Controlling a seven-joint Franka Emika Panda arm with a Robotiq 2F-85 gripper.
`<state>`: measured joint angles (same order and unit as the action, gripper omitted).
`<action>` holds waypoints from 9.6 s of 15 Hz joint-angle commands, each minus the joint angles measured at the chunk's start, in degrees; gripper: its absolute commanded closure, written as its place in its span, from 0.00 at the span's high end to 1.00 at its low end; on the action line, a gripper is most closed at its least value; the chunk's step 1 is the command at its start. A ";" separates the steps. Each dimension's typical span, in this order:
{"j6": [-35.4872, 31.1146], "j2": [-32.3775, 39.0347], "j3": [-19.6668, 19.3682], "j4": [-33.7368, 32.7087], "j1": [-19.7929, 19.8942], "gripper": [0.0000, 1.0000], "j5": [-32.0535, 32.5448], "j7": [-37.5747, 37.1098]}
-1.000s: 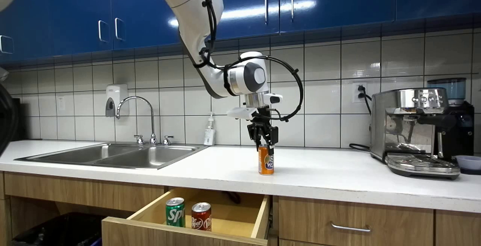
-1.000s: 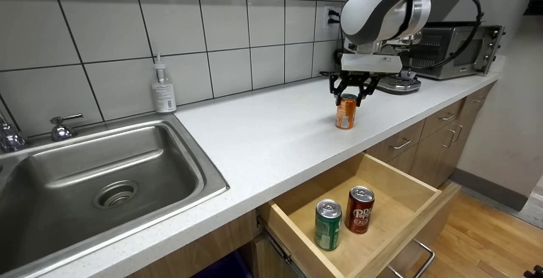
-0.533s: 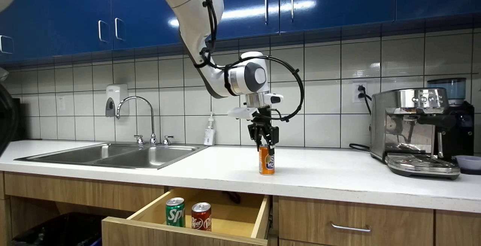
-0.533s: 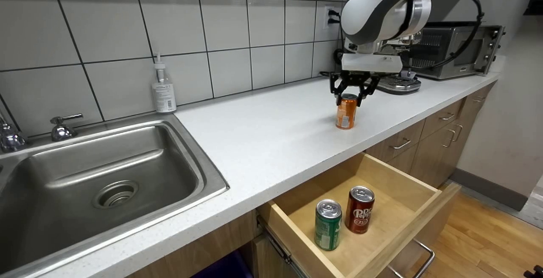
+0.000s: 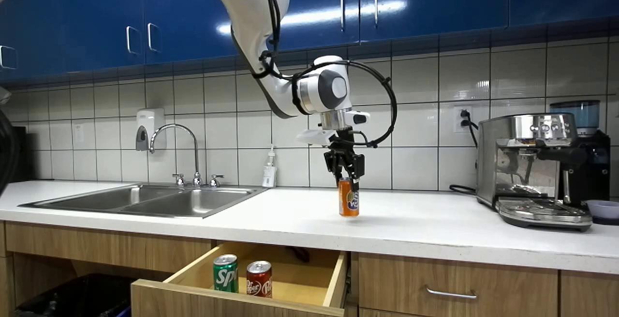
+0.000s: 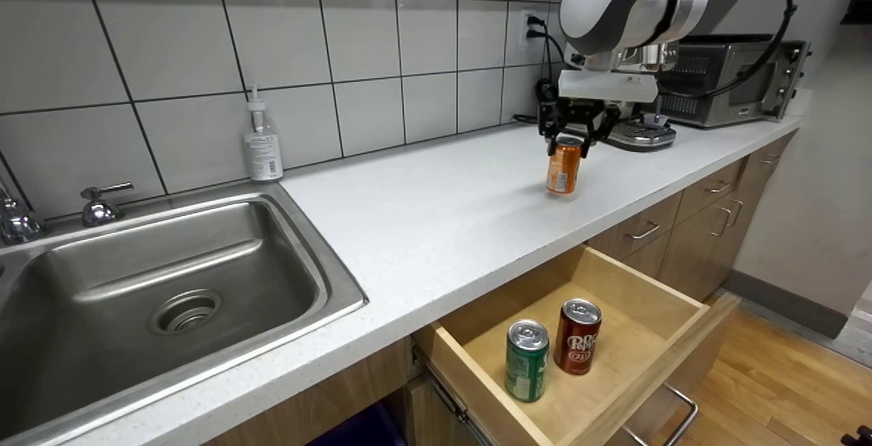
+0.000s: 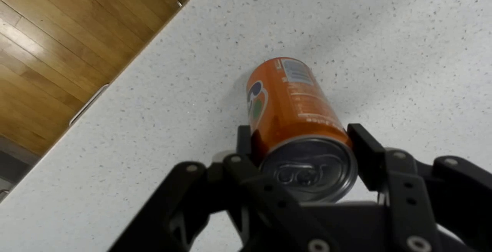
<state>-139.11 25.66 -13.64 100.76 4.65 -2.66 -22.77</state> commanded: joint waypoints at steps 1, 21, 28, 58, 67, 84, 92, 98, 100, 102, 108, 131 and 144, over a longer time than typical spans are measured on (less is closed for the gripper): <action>0.05 -5.29 -0.36 4.37 -0.34 0.38 1.16 -1.98; -2.00 -20.65 2.65 24.15 -2.21 0.38 3.70 -9.05; -5.05 -22.66 4.30 29.52 -2.45 0.38 5.00 -14.03; -16.79 -22.79 5.13 43.19 -1.86 0.38 14.09 -22.72; -21.74 -18.14 3.55 42.17 -2.82 0.38 13.99 -22.81; -32.45 -9.68 -3.66 41.38 -10.14 0.38 10.78 -21.31; -34.30 -6.71 -5.79 40.73 -13.16 0.38 7.26 -20.22; -35.33 -4.65 -6.31 40.35 -14.22 0.38 4.50 -19.46; -35.52 -4.15 -6.37 40.24 -14.52 0.38 3.68 -19.32; -35.63 -3.80 -6.42 40.19 -14.78 0.38 2.86 -19.14; -35.51 -3.10 -6.77 39.90 -15.59 0.38 1.71 -19.06; -33.87 -9.82 -6.65 43.07 -15.27 1.00 1.59 -15.78; -34.50 -19.10 -7.00 50.82 -14.76 1.00 5.54 -15.31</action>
<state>-174.14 10.68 -20.07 148.66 -9.92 1.59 -39.31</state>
